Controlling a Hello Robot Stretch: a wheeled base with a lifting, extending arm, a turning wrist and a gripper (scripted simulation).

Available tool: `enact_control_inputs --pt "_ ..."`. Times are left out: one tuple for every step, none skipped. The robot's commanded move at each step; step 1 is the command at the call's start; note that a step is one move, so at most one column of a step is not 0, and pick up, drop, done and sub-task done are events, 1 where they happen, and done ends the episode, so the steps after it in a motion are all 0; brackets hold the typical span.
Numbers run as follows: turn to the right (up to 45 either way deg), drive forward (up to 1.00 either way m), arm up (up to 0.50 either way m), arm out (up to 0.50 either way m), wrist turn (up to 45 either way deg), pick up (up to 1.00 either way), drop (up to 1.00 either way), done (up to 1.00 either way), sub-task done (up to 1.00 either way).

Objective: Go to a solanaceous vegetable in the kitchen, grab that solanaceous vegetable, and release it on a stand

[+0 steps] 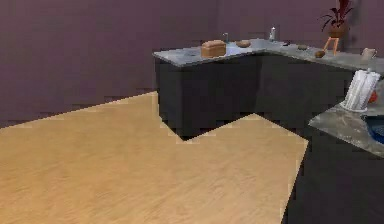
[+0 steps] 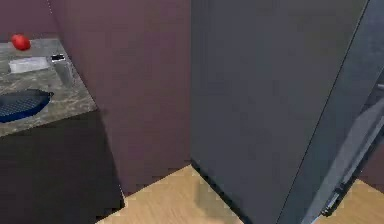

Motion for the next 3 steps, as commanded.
enact_control_inputs --pt "45.0 0.00 0.00 0.00 0.0 0.00 0.00 0.00 0.00" --pt "33.0 0.00 0.00 0.00 0.0 0.00 0.00 0.00 0.00" --pt "0.0 0.40 0.00 0.00 0.0 0.00 0.00 0.00 0.00"
